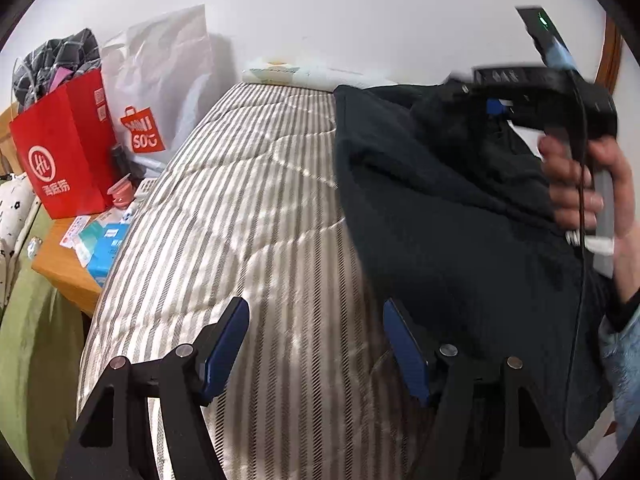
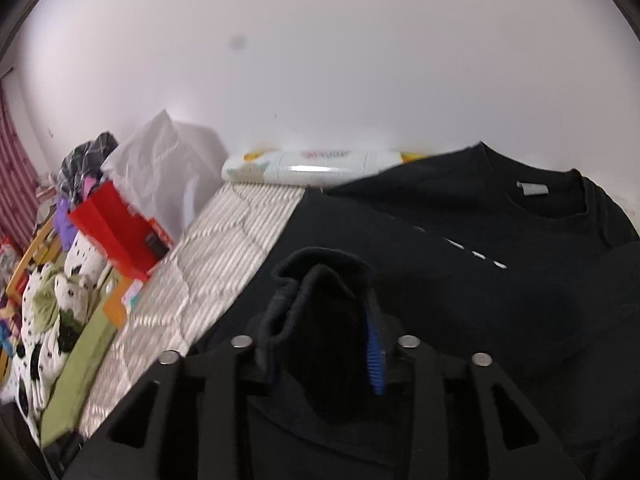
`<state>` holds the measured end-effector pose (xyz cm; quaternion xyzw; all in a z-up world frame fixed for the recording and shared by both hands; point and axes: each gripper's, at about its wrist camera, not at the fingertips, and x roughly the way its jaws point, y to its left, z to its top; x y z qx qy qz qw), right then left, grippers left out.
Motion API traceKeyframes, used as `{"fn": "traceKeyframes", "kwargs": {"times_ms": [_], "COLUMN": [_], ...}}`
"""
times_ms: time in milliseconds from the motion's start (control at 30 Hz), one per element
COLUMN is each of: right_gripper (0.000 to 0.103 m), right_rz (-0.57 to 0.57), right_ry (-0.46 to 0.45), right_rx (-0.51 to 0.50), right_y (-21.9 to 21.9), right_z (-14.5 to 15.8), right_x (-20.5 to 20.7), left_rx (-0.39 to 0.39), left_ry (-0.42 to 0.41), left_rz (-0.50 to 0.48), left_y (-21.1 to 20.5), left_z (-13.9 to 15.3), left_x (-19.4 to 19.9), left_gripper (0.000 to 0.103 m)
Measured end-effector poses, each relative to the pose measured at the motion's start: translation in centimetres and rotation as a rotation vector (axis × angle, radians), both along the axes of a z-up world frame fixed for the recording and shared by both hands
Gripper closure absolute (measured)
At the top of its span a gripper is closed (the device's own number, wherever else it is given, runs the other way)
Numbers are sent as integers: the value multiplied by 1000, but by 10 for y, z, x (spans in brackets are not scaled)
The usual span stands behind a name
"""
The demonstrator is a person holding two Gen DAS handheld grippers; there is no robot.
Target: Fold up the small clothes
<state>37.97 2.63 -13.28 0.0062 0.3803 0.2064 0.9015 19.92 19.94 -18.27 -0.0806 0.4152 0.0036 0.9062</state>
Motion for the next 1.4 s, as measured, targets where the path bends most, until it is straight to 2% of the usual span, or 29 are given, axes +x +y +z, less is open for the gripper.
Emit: {"fn": "traceKeyframes", "kwargs": {"times_ms": [100,200,267,400,600,767,900,967,1067,1200,1333,1400], "right_gripper": [53,52,53,60,64,65,65,65,65,65,65,65], "right_rz": [-25,-91,-151,-252,-343,-349,-349,-358,-362,-380,-398,-427], "right_ry": [-65,-96,-71,-8,94,123,126,115,88,42,16,32], "right_rx": [-36,-133,-200,-224,-235,-197,-222,-224,-195,-182,-145,-179], "right_y": [-31,-78,-112,-185,-243,-255,-263,-269,-280,-288,-294,-295], "right_z": [10,14,9,-12,-51,-69,-71,-67,-58,-48,-47,-56], "right_x": [-21,-41,-51,-70,-74,-75,-77,-80,-88,-88,-77,-68], "left_rx": [-11,-14,-4,-25,-61,-41,71,58,-5,-77,-80,-49], "left_ry": [-16,-33,-45,-73,-86,-79,-40,-22,8,11,-5,6], "left_rz": [-23,-44,-51,-88,-110,-90,-21,17,74,60,42,30], "left_y": [-9,-21,-31,-54,-90,-109,-101,-84,-49,-32,-39,-48], "left_z": [12,24,35,52,62,52,37,33,26,21,20,16], "left_x": [11,25,38,66,126,165,180,176,162,161,169,176], "left_gripper": [36,36,36,36,36,36,36,36,38,38,44,50]}}
